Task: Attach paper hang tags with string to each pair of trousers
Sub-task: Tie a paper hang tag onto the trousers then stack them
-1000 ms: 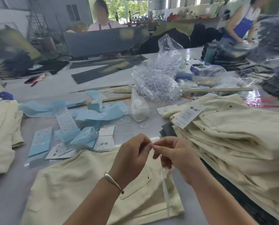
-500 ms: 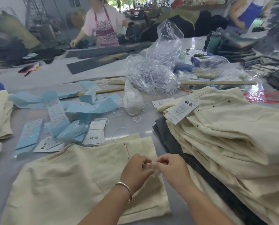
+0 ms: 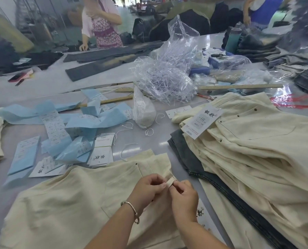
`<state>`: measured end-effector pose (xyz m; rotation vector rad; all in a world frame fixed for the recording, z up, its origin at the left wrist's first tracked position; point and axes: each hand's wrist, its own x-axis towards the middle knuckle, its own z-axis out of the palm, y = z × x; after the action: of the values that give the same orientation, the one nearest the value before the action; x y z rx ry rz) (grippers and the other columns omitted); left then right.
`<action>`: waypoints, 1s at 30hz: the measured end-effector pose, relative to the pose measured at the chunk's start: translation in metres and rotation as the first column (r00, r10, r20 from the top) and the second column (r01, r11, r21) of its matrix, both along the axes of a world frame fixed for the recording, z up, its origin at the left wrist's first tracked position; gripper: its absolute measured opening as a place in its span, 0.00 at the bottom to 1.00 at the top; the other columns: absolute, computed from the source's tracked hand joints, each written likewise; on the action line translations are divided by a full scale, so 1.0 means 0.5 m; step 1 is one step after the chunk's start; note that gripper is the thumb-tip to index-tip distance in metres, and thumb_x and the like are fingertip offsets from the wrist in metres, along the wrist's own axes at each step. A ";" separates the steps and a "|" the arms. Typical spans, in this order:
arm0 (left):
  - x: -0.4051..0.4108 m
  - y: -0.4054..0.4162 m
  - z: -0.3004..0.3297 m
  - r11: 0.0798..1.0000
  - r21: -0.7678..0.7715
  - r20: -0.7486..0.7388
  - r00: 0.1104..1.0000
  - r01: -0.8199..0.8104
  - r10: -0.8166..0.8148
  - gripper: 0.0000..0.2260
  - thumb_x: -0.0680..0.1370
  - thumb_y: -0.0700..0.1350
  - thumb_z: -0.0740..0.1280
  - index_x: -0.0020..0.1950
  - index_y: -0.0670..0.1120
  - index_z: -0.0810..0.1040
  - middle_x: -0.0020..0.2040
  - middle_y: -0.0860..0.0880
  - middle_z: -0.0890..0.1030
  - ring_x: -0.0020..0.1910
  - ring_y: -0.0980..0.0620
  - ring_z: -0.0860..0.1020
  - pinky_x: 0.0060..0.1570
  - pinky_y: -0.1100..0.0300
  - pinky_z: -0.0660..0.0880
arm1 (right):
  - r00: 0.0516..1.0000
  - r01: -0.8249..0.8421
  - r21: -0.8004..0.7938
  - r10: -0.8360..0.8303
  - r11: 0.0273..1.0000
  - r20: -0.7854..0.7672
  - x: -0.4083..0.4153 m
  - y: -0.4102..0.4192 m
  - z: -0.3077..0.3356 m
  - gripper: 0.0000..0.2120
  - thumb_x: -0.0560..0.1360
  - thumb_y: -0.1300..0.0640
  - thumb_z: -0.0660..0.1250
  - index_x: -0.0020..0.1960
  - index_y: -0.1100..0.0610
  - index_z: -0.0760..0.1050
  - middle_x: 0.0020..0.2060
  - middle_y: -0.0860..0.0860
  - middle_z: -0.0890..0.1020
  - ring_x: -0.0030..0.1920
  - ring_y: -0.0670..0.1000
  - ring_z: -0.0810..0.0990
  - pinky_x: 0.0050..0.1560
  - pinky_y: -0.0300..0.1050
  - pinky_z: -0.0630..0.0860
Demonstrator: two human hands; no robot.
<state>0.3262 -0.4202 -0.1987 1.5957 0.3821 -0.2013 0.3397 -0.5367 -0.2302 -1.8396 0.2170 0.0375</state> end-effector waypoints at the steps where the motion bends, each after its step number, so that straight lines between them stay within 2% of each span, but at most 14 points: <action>1: 0.002 0.002 -0.003 0.998 -0.035 -0.010 0.999 -0.048 0.048 0.06 0.76 0.32 0.67 0.41 0.41 0.77 0.30 0.50 0.75 0.28 0.56 0.69 0.28 0.66 0.65 | 0.999 0.020 0.066 -0.017 0.998 -0.043 0.002 0.005 -0.004 0.04 0.73 0.64 0.71 0.42 0.58 0.83 0.36 0.51 0.75 0.37 0.48 0.76 0.36 0.32 0.69; 3: 0.007 0.005 -0.011 0.980 -0.111 -0.048 0.986 -0.164 0.159 0.03 0.75 0.33 0.70 0.43 0.39 0.78 0.32 0.47 0.77 0.29 0.54 0.73 0.28 0.64 0.69 | 0.997 0.027 0.112 -0.019 0.993 -0.078 0.007 0.011 -0.010 0.04 0.73 0.63 0.72 0.45 0.57 0.84 0.37 0.51 0.76 0.37 0.45 0.76 0.38 0.32 0.70; 5: 0.012 0.009 -0.020 0.965 -0.156 -0.083 0.976 -0.212 0.201 0.02 0.74 0.34 0.71 0.45 0.39 0.80 0.34 0.46 0.79 0.29 0.54 0.75 0.29 0.64 0.71 | 0.996 0.016 0.110 -0.006 0.994 -0.091 0.013 0.011 -0.013 0.05 0.72 0.63 0.72 0.47 0.58 0.85 0.36 0.51 0.76 0.37 0.46 0.76 0.40 0.34 0.70; 9: 0.015 0.010 -0.030 0.965 -0.187 -0.097 0.981 -0.183 0.167 0.04 0.74 0.34 0.71 0.45 0.40 0.85 0.35 0.45 0.81 0.29 0.54 0.75 0.27 0.65 0.71 | 0.994 -0.046 0.059 0.052 0.997 -0.099 0.025 0.002 -0.014 0.04 0.72 0.61 0.74 0.46 0.56 0.86 0.37 0.52 0.76 0.39 0.50 0.77 0.41 0.39 0.71; 13: 0.029 0.011 -0.022 0.982 -0.130 -0.094 0.987 -0.139 0.127 0.04 0.74 0.33 0.71 0.41 0.40 0.85 0.33 0.45 0.81 0.27 0.53 0.75 0.27 0.63 0.72 | 0.991 -0.074 0.021 0.076 0.997 -0.110 0.028 -0.004 -0.012 0.04 0.72 0.61 0.73 0.41 0.54 0.85 0.37 0.54 0.76 0.40 0.53 0.78 0.41 0.44 0.72; 17: 0.038 -0.004 -0.017 0.996 0.078 -0.054 0.997 -0.046 0.050 0.08 0.76 0.33 0.68 0.39 0.43 0.81 0.30 0.50 0.78 0.25 0.57 0.74 0.26 0.64 0.74 | 0.989 -0.095 -0.039 0.090 0.995 -0.118 0.025 -0.011 -0.018 0.06 0.73 0.62 0.71 0.37 0.57 0.84 0.38 0.54 0.77 0.40 0.55 0.78 0.38 0.43 0.71; 20: 0.038 -0.015 -0.023 0.965 0.262 0.009 1.000 -0.008 0.005 0.07 0.76 0.34 0.67 0.40 0.43 0.80 0.29 0.51 0.77 0.24 0.55 0.73 0.26 0.62 0.74 | 0.988 -0.110 -0.113 0.097 0.987 -0.118 0.025 -0.019 -0.025 0.07 0.72 0.63 0.70 0.36 0.61 0.82 0.37 0.55 0.76 0.37 0.54 0.76 0.34 0.39 0.66; 22: 0.037 -0.023 -0.026 0.902 0.431 0.070 0.997 0.006 -0.039 0.06 0.75 0.36 0.68 0.41 0.45 0.79 0.32 0.52 0.78 0.26 0.54 0.74 0.31 0.59 0.75 | 0.989 -0.118 -0.134 0.104 0.984 -0.105 0.025 -0.024 -0.030 0.07 0.72 0.63 0.69 0.36 0.62 0.81 0.36 0.56 0.75 0.36 0.55 0.74 0.33 0.40 0.64; 25: 0.038 -0.037 -0.030 0.736 0.673 0.080 0.983 0.069 -0.165 0.05 0.76 0.40 0.66 0.43 0.49 0.77 0.41 0.53 0.77 0.37 0.53 0.75 0.42 0.58 0.73 | 0.990 -0.120 -0.085 0.112 0.989 -0.091 0.021 -0.033 -0.031 0.06 0.72 0.64 0.70 0.36 0.60 0.83 0.37 0.57 0.78 0.40 0.57 0.77 0.36 0.43 0.68; 27: 0.041 -0.045 -0.032 0.657 0.746 0.034 0.978 0.113 -0.207 0.04 0.78 0.42 0.63 0.46 0.50 0.76 0.46 0.53 0.76 0.44 0.53 0.75 0.46 0.59 0.71 | 0.985 -0.163 -0.063 0.158 0.985 -0.076 0.021 -0.043 -0.024 0.06 0.71 0.64 0.70 0.38 0.58 0.84 0.37 0.55 0.79 0.41 0.54 0.78 0.40 0.46 0.73; 28: 0.042 -0.050 -0.032 0.645 0.754 0.013 0.980 0.122 -0.201 0.04 0.79 0.42 0.62 0.47 0.49 0.75 0.48 0.52 0.75 0.46 0.52 0.75 0.47 0.58 0.71 | 0.980 -0.193 -0.060 0.189 0.979 -0.064 0.022 -0.051 -0.020 0.06 0.72 0.65 0.70 0.39 0.58 0.84 0.38 0.53 0.80 0.42 0.53 0.78 0.43 0.46 0.74; 30: 0.044 -0.053 -0.030 0.691 0.718 0.022 0.990 0.079 -0.136 0.06 0.80 0.41 0.61 0.45 0.48 0.74 0.47 0.51 0.76 0.46 0.49 0.75 0.47 0.54 0.71 | 0.970 -0.242 -0.080 0.242 0.967 -0.019 0.021 -0.071 -0.011 0.09 0.73 0.67 0.68 0.44 0.56 0.83 0.42 0.48 0.80 0.43 0.49 0.79 0.45 0.40 0.76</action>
<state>0.3482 -0.4469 -0.2136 2.4089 0.3232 -0.0777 0.3504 -0.5725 -0.2356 -1.9395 -0.0015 0.2098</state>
